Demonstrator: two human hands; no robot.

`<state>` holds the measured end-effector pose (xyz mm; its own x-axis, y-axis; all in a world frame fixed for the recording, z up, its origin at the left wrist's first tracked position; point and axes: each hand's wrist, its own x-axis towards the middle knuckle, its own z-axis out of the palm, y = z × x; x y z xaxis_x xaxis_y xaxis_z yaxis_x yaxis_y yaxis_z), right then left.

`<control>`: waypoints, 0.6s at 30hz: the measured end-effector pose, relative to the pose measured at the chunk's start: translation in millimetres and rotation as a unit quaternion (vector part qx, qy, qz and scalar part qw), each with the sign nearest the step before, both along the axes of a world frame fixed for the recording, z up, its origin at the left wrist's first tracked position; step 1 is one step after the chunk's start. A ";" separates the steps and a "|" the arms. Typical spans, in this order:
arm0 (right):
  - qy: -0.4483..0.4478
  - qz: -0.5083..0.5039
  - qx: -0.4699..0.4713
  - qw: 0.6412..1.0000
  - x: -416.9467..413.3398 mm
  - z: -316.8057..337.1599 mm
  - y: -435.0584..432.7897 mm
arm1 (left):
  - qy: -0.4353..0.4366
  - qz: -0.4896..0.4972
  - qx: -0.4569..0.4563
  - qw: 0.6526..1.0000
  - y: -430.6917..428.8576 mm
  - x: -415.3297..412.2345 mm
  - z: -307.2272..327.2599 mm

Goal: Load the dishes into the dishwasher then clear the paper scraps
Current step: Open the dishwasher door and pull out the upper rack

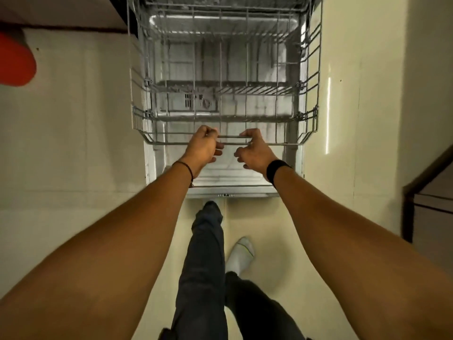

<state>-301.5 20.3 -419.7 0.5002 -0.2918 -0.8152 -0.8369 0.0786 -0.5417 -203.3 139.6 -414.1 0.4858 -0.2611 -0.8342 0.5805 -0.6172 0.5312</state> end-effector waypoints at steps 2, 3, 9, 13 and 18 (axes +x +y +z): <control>0.008 0.004 0.010 1.000 -25.8 3.1 17.0 | 0.007 0.000 0.006 1.000 17.2 -26.6 -0.3; 0.010 0.008 0.014 1.000 -38.8 3.8 25.3 | 0.007 -0.003 0.007 1.000 25.3 -39.7 0.2; -0.023 -0.007 0.002 1.000 -60.2 3.8 40.7 | -0.016 0.010 -0.019 1.000 37.2 -64.9 4.6; -0.008 0.011 0.000 1.000 -58.8 7.7 32.6 | -0.013 -0.012 -0.006 1.000 39.2 -59.8 10.1; -0.027 -0.019 0.013 0.999 -45.2 65.8 13.8 | -0.032 -0.018 -0.033 0.999 34.8 -48.1 60.4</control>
<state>-346.8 34.1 -354.0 0.5325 -0.2914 -0.7947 -0.8027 0.1241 -0.5833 -251.3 174.4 -353.7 0.5278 -0.3326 -0.7816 0.5222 -0.5987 0.6074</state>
